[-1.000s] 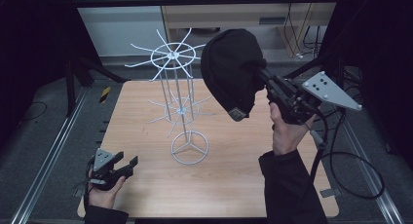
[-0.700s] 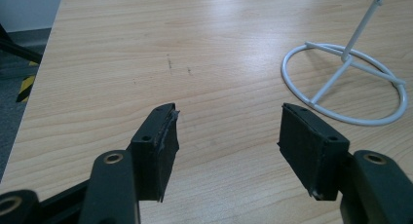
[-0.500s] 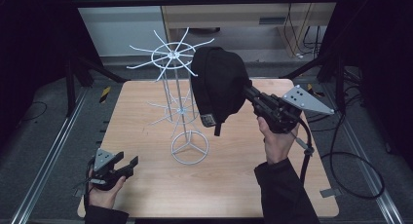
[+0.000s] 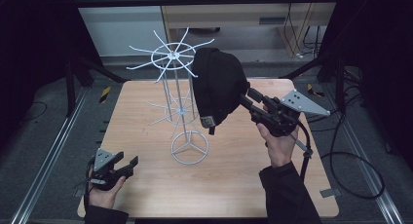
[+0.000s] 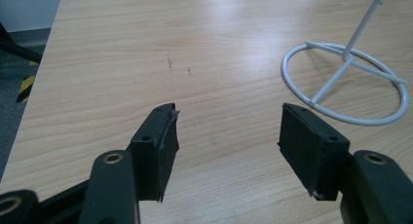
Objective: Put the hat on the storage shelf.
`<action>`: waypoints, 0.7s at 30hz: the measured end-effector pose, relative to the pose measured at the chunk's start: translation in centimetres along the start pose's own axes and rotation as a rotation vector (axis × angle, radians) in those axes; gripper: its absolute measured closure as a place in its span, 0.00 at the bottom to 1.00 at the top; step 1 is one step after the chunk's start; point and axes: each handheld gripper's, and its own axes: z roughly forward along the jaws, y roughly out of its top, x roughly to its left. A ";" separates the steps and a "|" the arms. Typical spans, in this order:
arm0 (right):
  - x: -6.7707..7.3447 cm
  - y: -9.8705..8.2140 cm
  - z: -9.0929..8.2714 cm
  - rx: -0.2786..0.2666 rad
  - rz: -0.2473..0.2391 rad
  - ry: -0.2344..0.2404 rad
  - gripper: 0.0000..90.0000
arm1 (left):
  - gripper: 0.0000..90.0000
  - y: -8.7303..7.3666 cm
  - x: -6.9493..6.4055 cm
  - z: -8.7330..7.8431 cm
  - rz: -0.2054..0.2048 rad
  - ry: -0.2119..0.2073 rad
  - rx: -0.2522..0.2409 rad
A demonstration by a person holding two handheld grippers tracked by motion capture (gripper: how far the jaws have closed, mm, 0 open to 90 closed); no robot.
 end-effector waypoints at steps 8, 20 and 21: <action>-1.8 -1.9 -2.6 0.040 0.000 -0.059 0.47 | 0.42 0.0 0.0 0.0 -0.002 0.003 0.002; -5.0 -8.7 -5.2 0.192 0.068 -0.126 0.30 | 0.37 -0.2 0.1 0.2 0.003 0.002 0.008; -5.3 -9.4 -5.5 0.206 0.074 -0.139 0.29 | 0.36 -0.2 0.1 0.3 0.004 0.003 0.010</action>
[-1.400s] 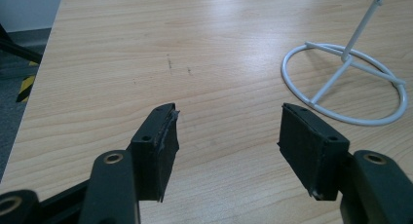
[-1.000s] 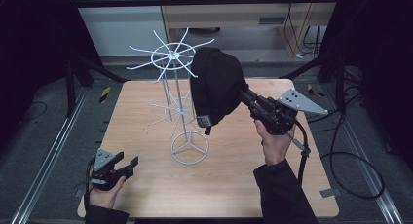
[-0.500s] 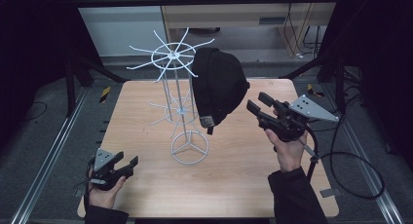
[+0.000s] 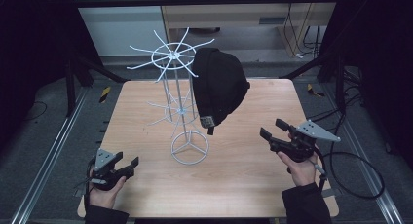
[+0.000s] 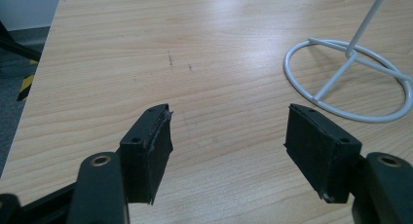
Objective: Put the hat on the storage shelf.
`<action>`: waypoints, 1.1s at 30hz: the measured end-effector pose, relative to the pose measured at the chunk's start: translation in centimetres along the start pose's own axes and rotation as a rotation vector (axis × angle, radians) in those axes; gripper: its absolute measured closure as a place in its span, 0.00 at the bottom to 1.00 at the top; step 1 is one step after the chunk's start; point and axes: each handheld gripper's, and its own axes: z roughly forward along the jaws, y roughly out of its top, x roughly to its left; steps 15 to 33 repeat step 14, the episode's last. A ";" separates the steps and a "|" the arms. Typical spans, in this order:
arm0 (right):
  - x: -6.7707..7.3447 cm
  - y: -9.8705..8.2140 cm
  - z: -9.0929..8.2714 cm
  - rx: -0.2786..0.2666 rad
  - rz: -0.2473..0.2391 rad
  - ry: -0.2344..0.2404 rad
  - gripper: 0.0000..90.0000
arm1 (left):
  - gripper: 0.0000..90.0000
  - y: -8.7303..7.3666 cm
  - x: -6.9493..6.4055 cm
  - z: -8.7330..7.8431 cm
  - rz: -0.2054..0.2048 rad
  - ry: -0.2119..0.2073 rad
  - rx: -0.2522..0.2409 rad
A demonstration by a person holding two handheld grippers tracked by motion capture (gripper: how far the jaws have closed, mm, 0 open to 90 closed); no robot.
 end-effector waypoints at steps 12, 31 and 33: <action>-4.8 -6.1 -1.0 0.129 0.040 -0.189 0.22 | 0.28 -0.5 0.4 0.7 -0.012 -0.007 0.023; -5.1 -6.5 -1.0 0.137 0.046 -0.210 0.22 | 0.27 -0.5 0.5 0.9 -0.013 -0.009 0.026; -5.1 -6.5 -1.0 0.137 0.046 -0.210 0.22 | 0.27 -0.5 0.5 0.9 -0.013 -0.009 0.026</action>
